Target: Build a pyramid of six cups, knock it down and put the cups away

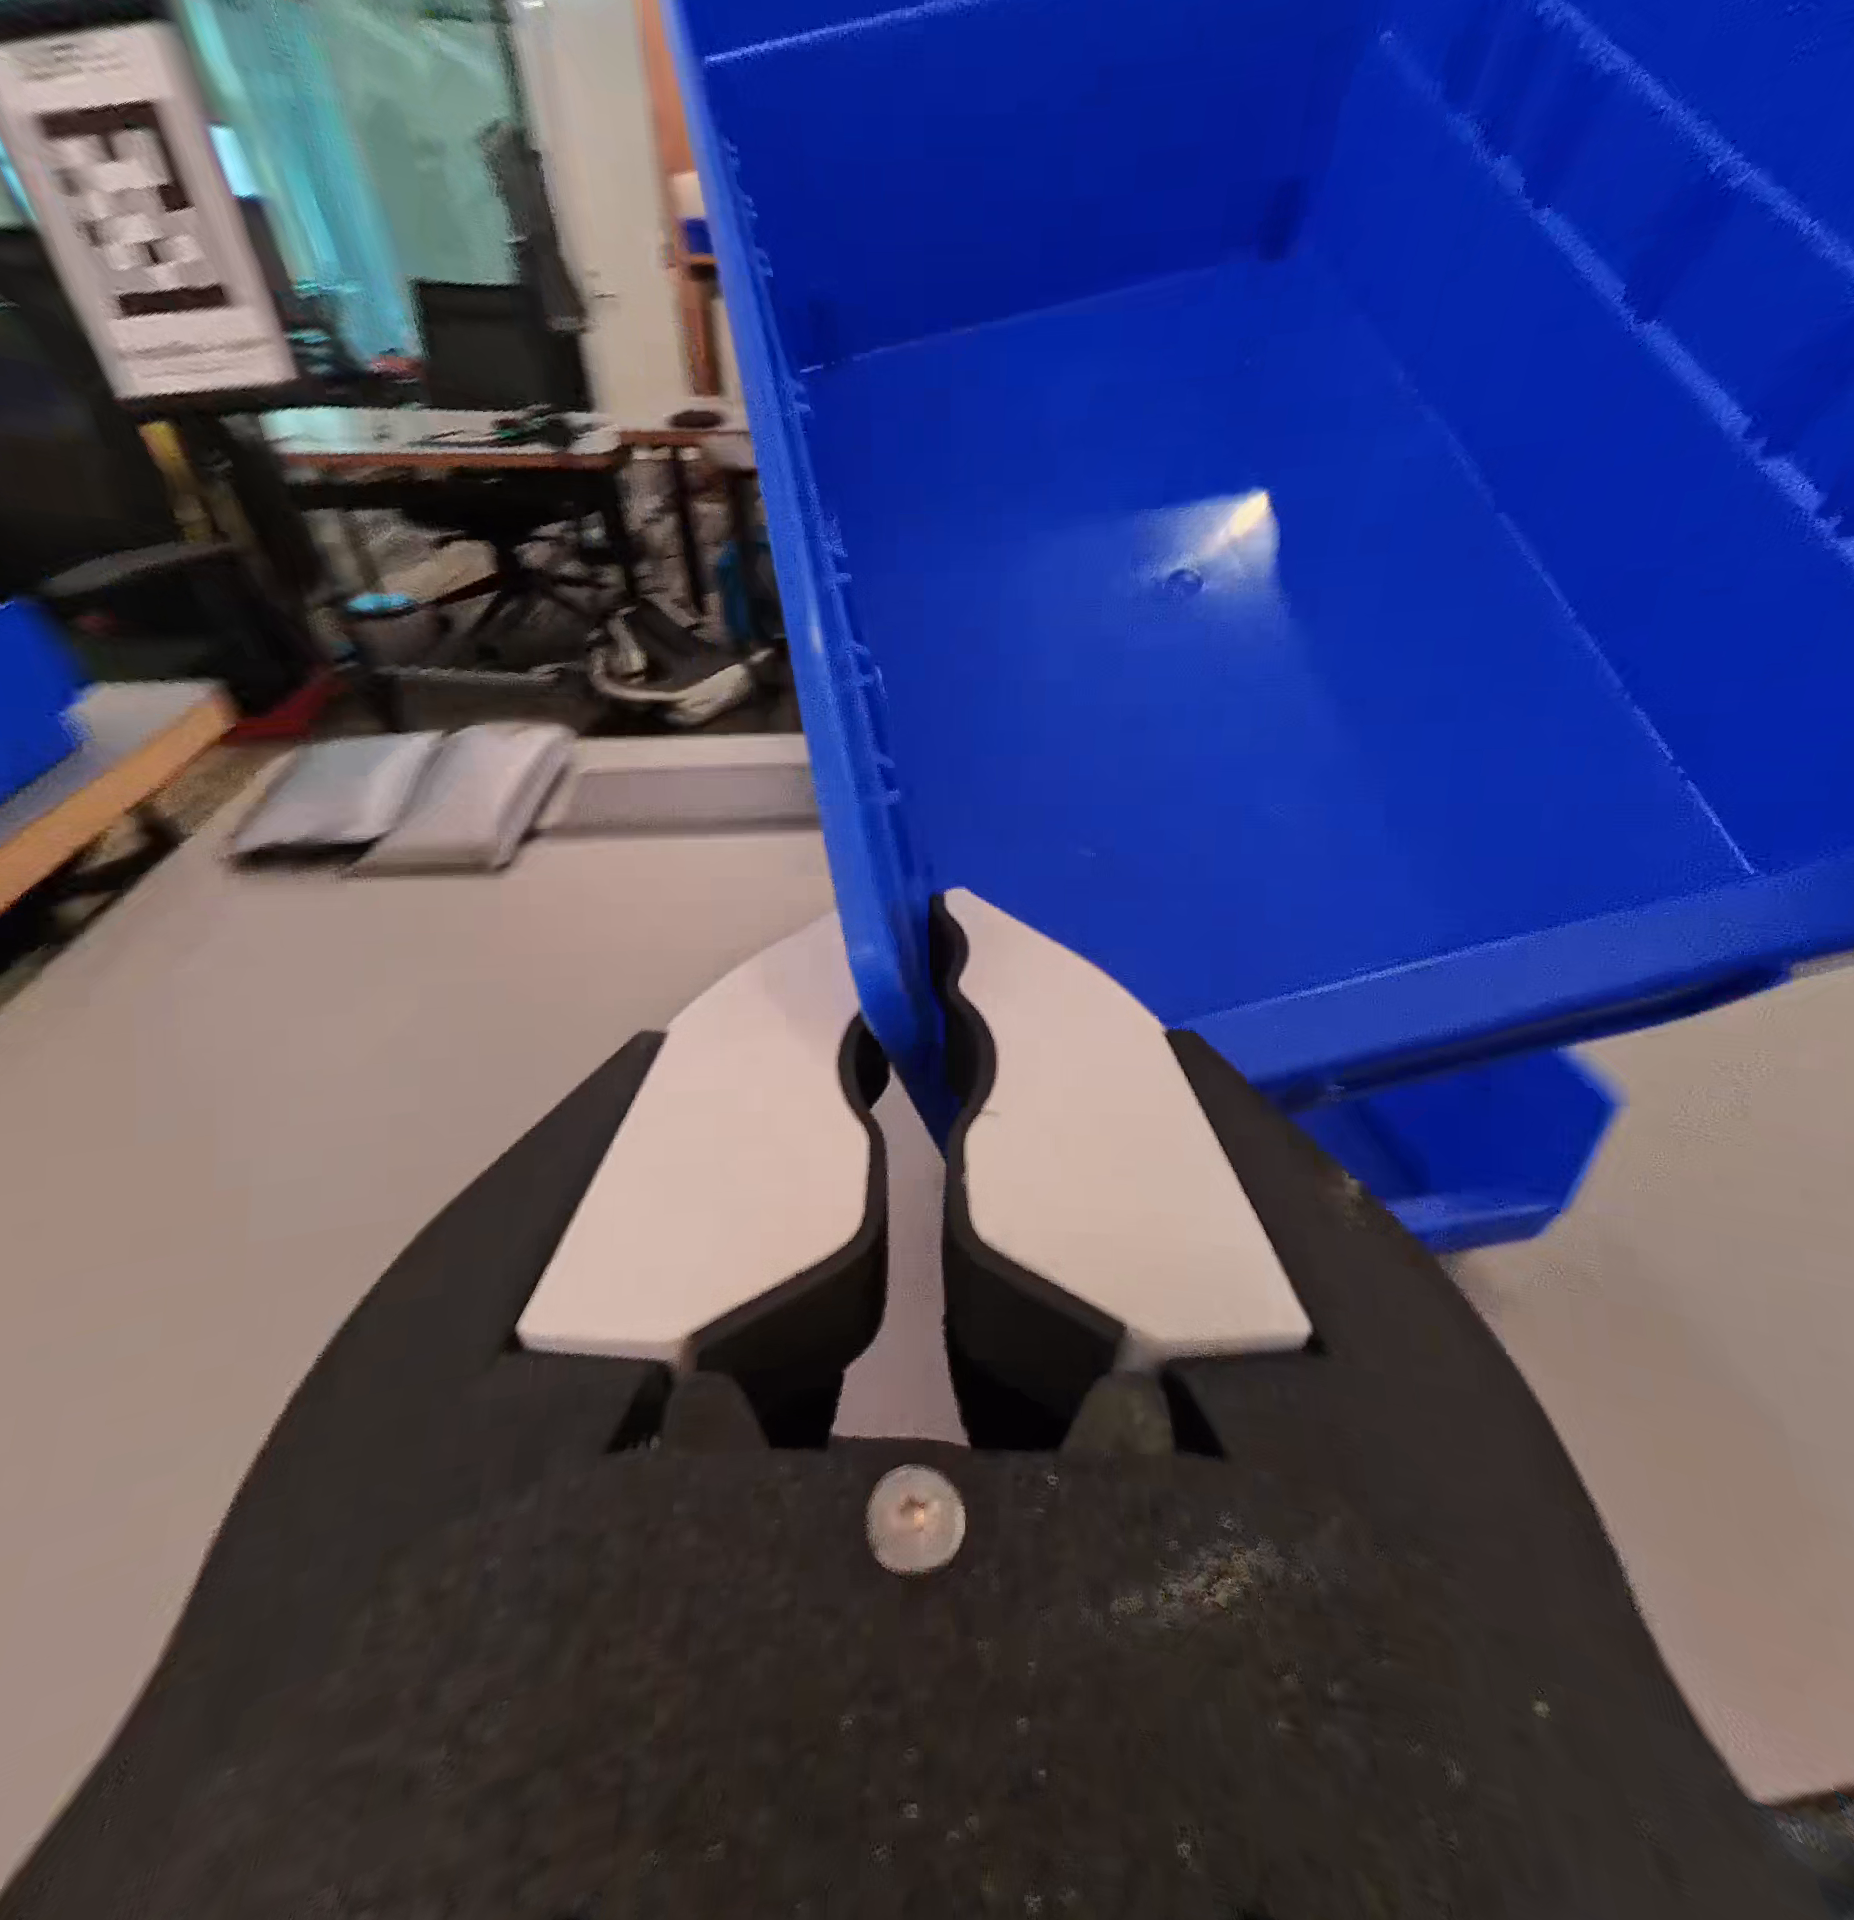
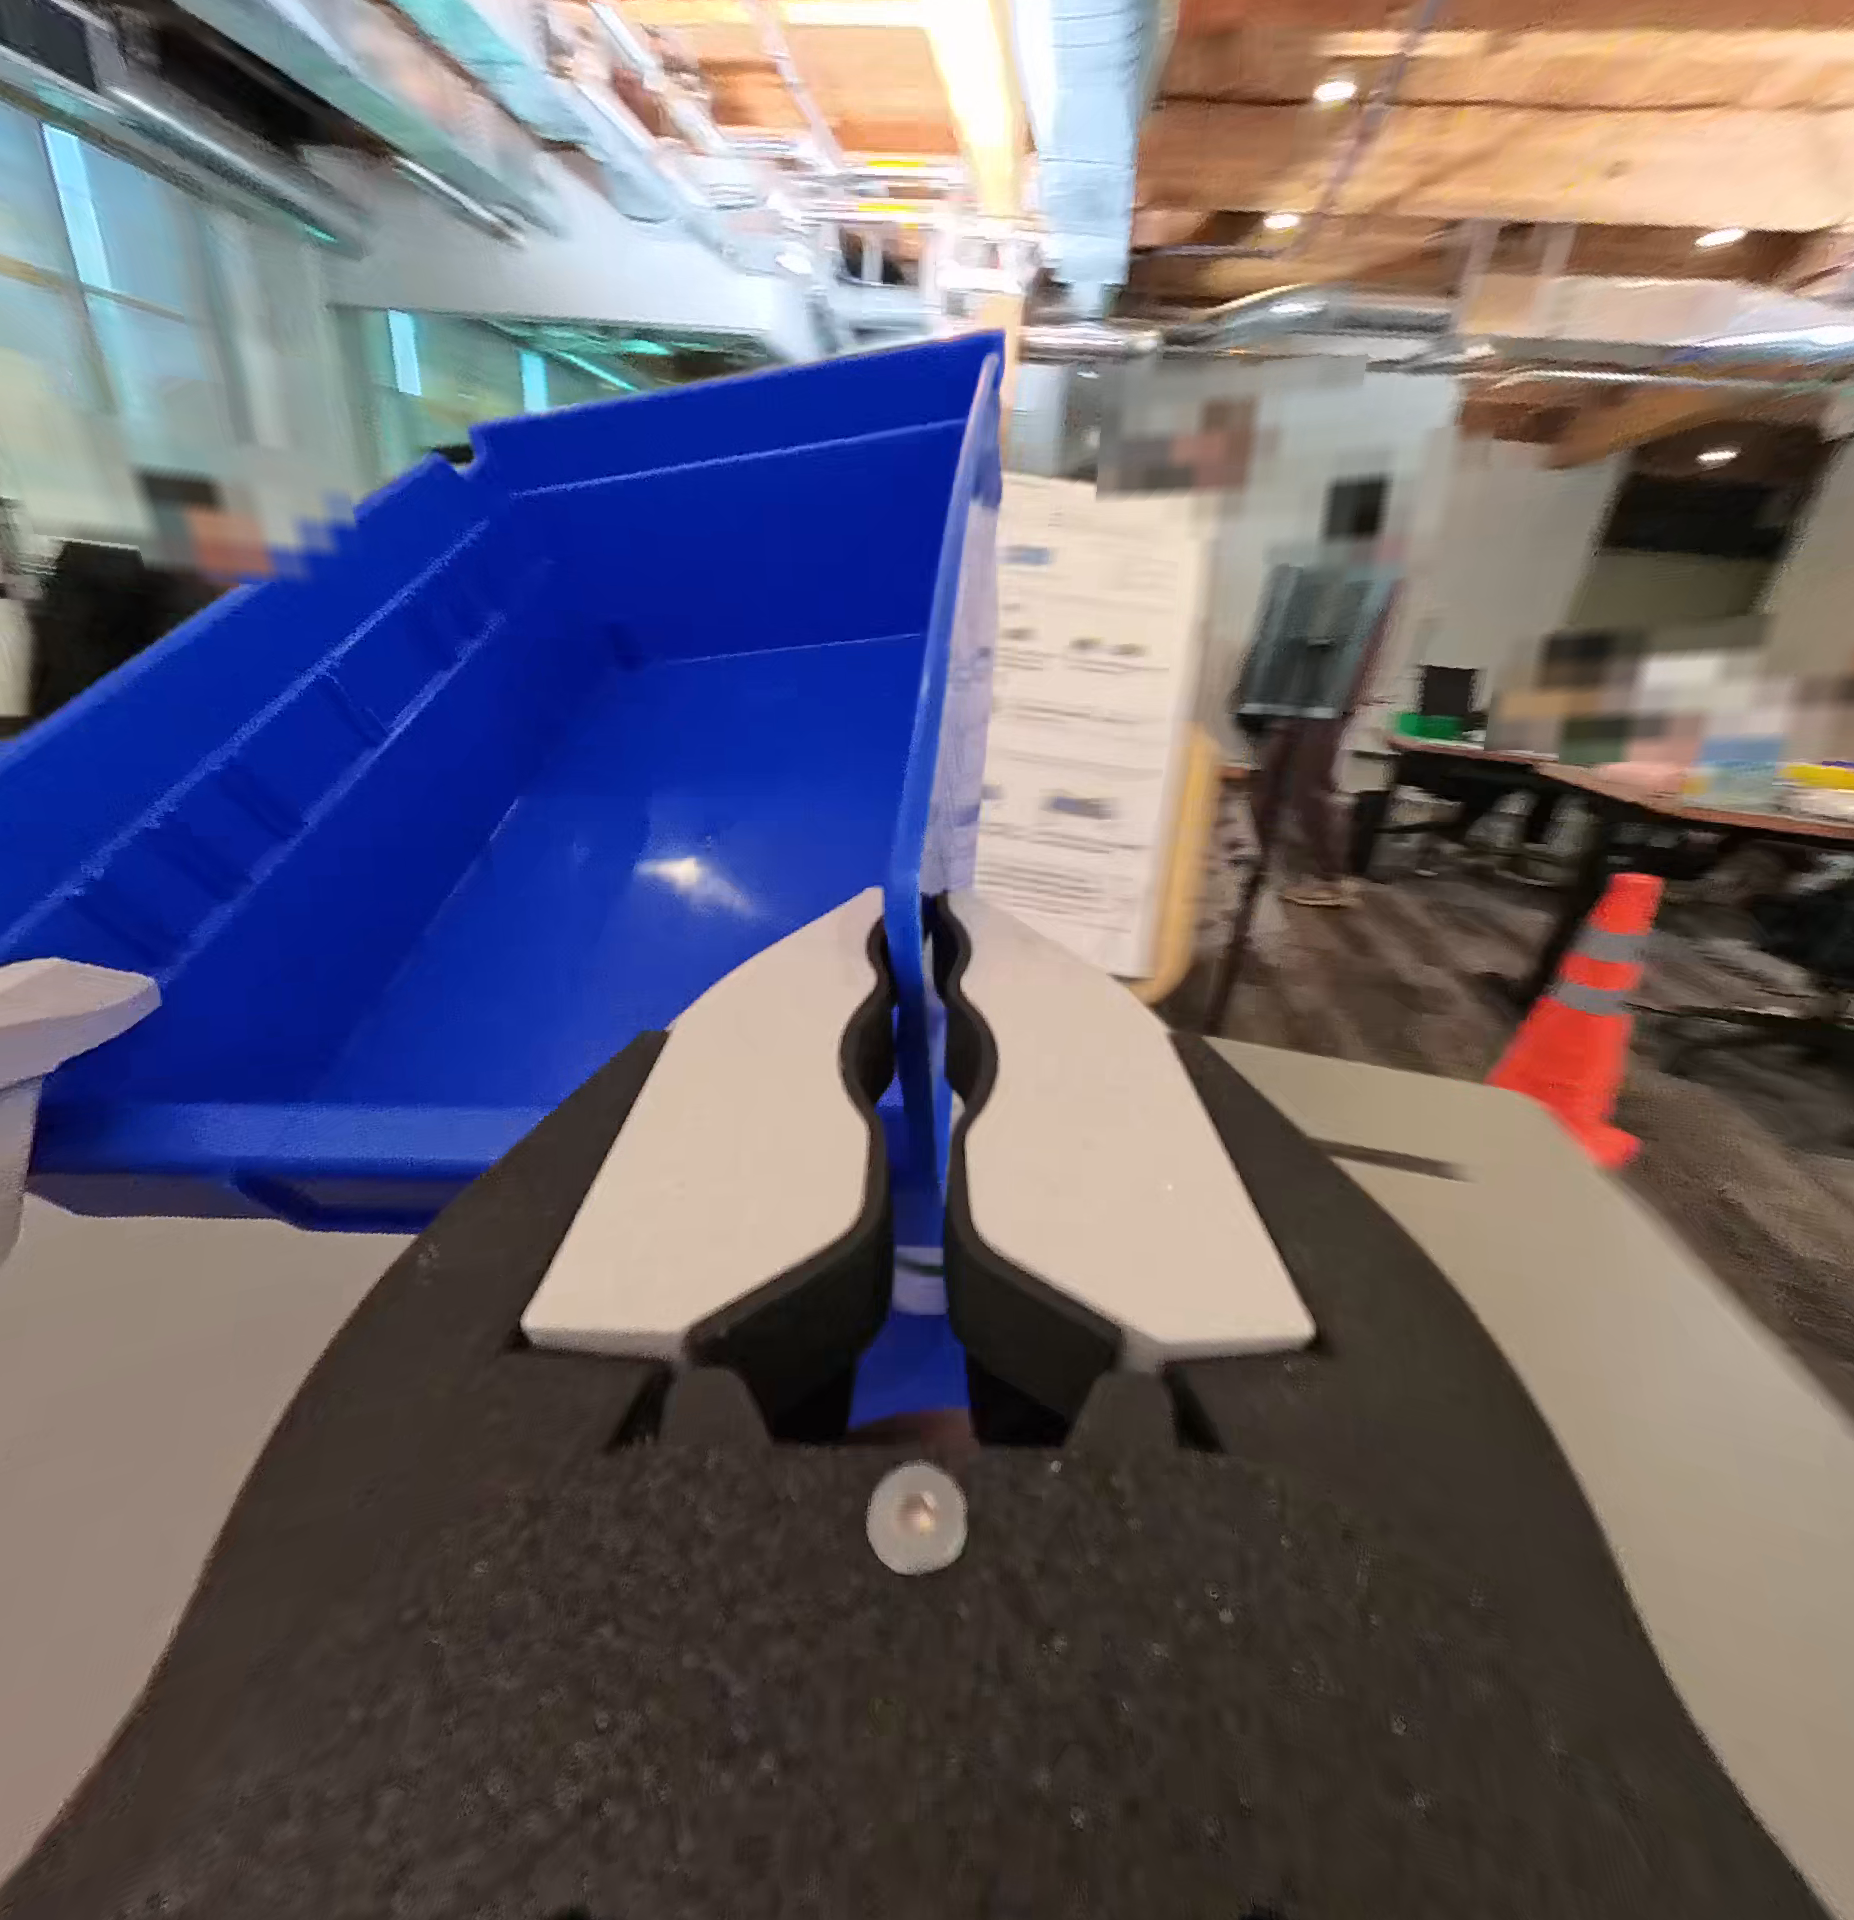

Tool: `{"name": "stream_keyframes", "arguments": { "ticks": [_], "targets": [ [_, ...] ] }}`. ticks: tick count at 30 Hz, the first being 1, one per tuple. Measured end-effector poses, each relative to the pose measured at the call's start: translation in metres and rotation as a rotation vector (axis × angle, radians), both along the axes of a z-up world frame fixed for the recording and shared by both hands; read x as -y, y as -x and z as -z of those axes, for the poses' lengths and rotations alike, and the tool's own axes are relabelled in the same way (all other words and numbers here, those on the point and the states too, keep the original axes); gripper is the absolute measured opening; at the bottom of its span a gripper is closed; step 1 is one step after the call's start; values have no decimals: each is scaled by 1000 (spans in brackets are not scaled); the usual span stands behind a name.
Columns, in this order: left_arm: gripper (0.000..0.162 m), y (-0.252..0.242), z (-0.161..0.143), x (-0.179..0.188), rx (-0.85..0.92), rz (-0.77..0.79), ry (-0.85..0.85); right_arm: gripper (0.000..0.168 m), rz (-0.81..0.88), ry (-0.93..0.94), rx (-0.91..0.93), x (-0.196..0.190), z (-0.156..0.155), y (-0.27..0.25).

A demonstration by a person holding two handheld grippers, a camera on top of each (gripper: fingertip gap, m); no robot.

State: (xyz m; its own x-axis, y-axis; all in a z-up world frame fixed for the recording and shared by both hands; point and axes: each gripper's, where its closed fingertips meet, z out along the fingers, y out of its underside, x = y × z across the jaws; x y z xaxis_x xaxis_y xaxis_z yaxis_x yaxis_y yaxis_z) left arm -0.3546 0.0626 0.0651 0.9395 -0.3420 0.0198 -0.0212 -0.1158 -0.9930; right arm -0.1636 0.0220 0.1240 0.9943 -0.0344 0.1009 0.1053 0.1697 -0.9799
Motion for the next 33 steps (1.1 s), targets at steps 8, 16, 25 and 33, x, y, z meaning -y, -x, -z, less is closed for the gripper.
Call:
{"name": "stream_keyframes", "arguments": {
  "ticks": [8, 16, 25, 33],
  "targets": [
    [3, -290, 20, -39, -84, 253, 169, 3, 314, 257, -75, -4, 39, -280],
    [2, -407, 149, -40, -167, 156, 337, 3, 192, 469, -248, -23, 199, -397],
    [24, -406, 214, -36, -200, 271, 442, 40, 112, 638, -237, -42, 270, -396],
    [62, -333, 112, 30, -102, 567, 298, 51, 252, 471, -61, -4, 193, -415]
  ]
}}
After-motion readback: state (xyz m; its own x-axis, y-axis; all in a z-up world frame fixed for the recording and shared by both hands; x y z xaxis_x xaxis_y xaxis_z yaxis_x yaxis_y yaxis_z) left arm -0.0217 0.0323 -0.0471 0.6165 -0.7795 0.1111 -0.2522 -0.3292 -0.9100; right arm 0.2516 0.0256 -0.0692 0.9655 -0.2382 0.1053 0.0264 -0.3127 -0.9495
